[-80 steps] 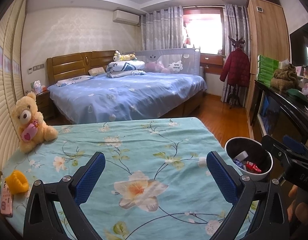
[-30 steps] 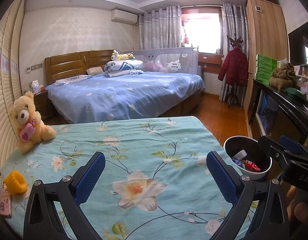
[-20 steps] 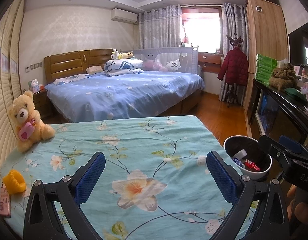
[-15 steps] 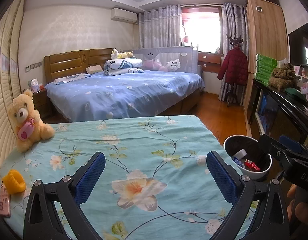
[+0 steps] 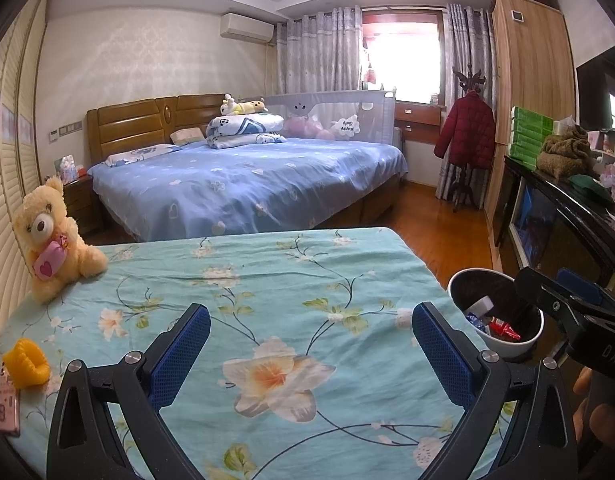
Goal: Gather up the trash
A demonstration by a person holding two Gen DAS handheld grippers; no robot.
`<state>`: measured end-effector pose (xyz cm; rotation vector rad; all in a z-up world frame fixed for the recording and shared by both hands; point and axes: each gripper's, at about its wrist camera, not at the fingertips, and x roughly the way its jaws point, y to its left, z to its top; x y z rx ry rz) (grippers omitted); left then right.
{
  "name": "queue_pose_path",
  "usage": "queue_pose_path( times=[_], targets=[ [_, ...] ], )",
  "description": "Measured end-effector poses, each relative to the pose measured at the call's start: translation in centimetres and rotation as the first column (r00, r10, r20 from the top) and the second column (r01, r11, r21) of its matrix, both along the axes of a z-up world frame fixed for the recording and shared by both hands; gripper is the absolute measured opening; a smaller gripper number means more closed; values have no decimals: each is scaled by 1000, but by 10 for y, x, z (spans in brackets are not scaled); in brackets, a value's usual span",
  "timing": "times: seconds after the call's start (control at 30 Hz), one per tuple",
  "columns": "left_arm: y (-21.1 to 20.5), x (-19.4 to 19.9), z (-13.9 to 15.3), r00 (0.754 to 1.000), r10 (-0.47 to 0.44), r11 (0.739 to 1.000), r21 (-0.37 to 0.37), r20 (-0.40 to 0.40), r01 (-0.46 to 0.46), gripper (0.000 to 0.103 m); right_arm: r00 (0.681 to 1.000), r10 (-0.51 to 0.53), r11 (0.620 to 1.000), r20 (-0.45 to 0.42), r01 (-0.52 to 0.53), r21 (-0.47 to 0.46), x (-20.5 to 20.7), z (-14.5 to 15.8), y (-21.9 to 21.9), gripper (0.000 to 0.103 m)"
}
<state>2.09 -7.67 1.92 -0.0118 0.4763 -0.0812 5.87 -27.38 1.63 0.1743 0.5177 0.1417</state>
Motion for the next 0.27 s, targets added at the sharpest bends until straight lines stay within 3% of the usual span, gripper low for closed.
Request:
queue_pose_path(
  times=[0.27],
  targets=[
    [4,6,-5,1000,0,1000,-7,-25,0,102,1000,5,1000,-26,-5,5,5,-7,5,103]
  ],
)
